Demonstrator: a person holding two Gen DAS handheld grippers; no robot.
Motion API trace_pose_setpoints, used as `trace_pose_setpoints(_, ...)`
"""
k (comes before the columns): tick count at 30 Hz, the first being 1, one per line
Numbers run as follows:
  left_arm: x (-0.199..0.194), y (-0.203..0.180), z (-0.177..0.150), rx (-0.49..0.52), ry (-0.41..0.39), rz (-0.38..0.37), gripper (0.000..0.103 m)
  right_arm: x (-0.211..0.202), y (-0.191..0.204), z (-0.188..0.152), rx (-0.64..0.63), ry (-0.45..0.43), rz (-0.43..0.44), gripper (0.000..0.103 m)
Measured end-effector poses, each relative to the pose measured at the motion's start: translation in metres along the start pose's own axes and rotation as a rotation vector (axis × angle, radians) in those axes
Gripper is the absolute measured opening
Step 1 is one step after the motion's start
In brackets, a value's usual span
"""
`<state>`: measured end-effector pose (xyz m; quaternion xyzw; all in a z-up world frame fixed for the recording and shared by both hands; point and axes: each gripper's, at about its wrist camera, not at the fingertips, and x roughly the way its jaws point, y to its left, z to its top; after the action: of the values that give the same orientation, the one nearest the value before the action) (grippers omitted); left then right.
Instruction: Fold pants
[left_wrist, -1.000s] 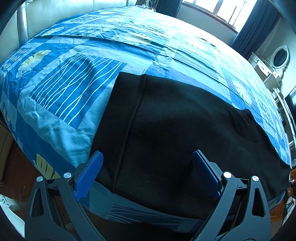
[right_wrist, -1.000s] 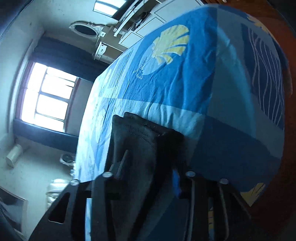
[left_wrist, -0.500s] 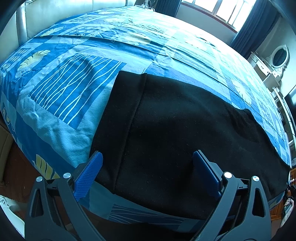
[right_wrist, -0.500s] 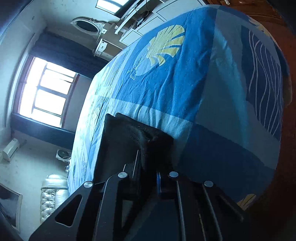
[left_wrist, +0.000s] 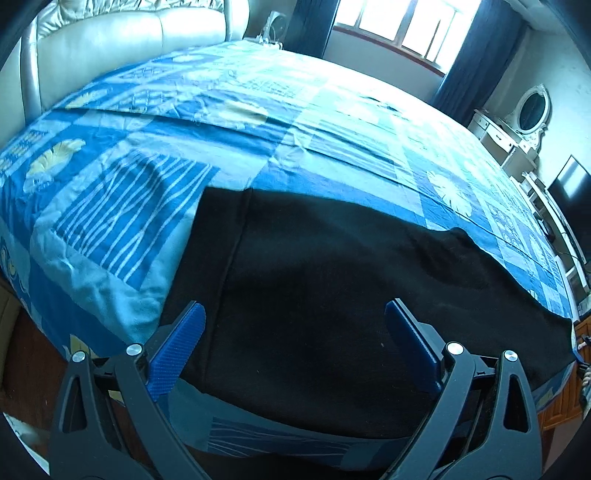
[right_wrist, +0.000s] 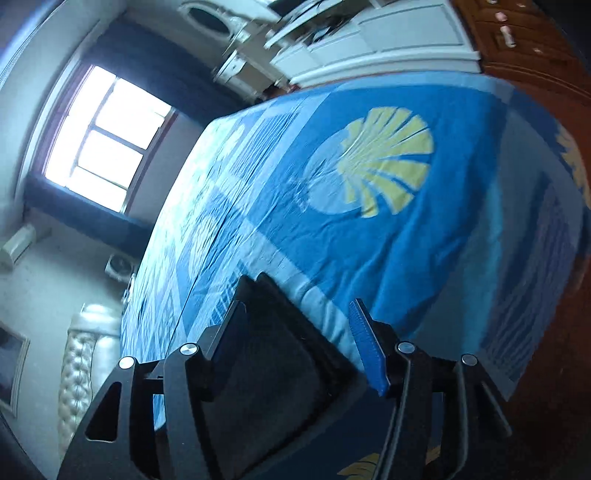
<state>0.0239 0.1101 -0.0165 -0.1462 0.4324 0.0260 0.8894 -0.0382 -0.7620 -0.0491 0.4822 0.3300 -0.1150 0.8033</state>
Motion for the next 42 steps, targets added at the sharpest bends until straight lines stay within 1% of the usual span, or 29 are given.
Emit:
trace_pose_setpoints(1,0.002,0.001,-0.001,-0.007,0.012,-0.001,0.098,0.007,0.0,0.002,-0.004,0.031,0.01,0.058)
trace_pose_setpoints(2,0.003,0.002,-0.002,-0.011,0.021,0.0,0.098,0.013,0.0,0.001,-0.011,0.047,0.006,0.058)
trace_pose_setpoints(5,0.009,0.008,-0.003,-0.028,0.048,0.011,0.098,0.03,0.0,-0.003,-0.041,0.132,0.001,0.058)
trace_pose_setpoints(6,0.01,0.009,-0.004,-0.032,0.055,0.012,0.098,0.035,0.002,-0.005,-0.05,0.159,0.009,0.059)
trace_pose_setpoints(7,0.011,0.011,-0.004,-0.036,0.061,0.014,0.098,0.039,0.006,-0.008,-0.066,0.181,0.011,0.062)
trace_pose_setpoints(8,0.011,0.012,-0.004,-0.037,0.065,0.02,0.098,0.04,0.011,-0.011,-0.094,0.193,0.005,0.066)
trace_pose_setpoints(10,0.013,0.013,-0.004,-0.032,0.074,0.034,0.098,0.046,0.024,-0.018,-0.169,0.241,-0.028,0.065)
trace_pose_setpoints(11,0.014,0.014,-0.004,-0.029,0.079,0.038,0.098,0.049,0.033,-0.023,-0.225,0.261,-0.059,0.06)
trace_pose_setpoints(12,0.015,0.015,-0.004,-0.029,0.083,0.041,0.098,0.054,0.042,-0.028,-0.281,0.289,-0.09,0.046)
trace_pose_setpoints(13,0.016,0.015,-0.005,-0.029,0.087,0.045,0.098,0.059,0.048,-0.035,-0.31,0.309,-0.11,0.038)
trace_pose_setpoints(14,0.017,0.015,-0.005,-0.029,0.089,0.048,0.098,0.061,0.052,-0.04,-0.321,0.32,-0.123,0.027)
trace_pose_setpoints(15,0.017,0.015,-0.005,-0.026,0.09,0.051,0.098,0.062,0.055,-0.042,-0.316,0.319,-0.136,0.023)
trace_pose_setpoints(16,0.017,0.014,-0.005,-0.022,0.091,0.055,0.098,0.061,0.06,-0.042,-0.303,0.306,-0.147,0.022)
trace_pose_setpoints(20,0.015,0.014,-0.003,-0.019,0.101,0.049,0.098,0.046,0.08,-0.037,-0.284,0.251,-0.124,0.021)
trace_pose_setpoints(24,0.017,0.015,-0.002,0.006,0.137,0.087,0.098,0.022,0.113,-0.032,-0.281,0.207,-0.044,0.021)
trace_pose_setpoints(29,0.017,0.016,-0.002,0.002,0.154,0.081,0.098,-0.009,0.169,-0.042,-0.348,0.17,0.057,0.021)
trace_pose_setpoints(32,0.015,0.014,0.001,-0.003,0.151,0.052,0.098,-0.019,0.206,-0.057,-0.399,0.155,0.106,0.021)
trace_pose_setpoints(36,0.007,0.007,0.004,-0.013,0.129,0.009,0.098,-0.02,0.253,-0.09,-0.483,0.154,0.144,0.021)
trace_pose_setpoints(38,0.005,0.003,0.005,-0.006,0.122,-0.004,0.098,-0.016,0.276,-0.109,-0.54,0.159,0.144,0.021)
trace_pose_setpoints(42,0.001,-0.005,0.005,0.005,0.115,-0.025,0.098,-0.001,0.309,-0.145,-0.616,0.183,0.145,0.021)
